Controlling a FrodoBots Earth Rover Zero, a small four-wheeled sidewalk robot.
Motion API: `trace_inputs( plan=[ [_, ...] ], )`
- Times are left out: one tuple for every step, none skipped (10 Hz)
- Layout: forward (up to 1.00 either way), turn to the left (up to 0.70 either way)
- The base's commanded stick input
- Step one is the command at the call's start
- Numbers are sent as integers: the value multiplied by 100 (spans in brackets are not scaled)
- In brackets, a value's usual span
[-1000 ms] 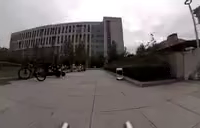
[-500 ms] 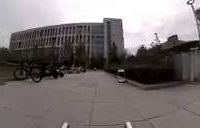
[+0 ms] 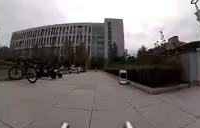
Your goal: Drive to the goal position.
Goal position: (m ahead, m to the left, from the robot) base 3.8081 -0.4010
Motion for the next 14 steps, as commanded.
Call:
trace_inputs(
  plan=[
    [70, 0],
    [70, 0],
    [70, 0],
    [70, 0],
    [70, 0],
    [70, 0],
    [70, 0],
    [70, 0],
    [70, 0],
    [70, 0],
    [70, 0],
    [70, 0],
    [70, -11],
    [70, -14]
  ],
)
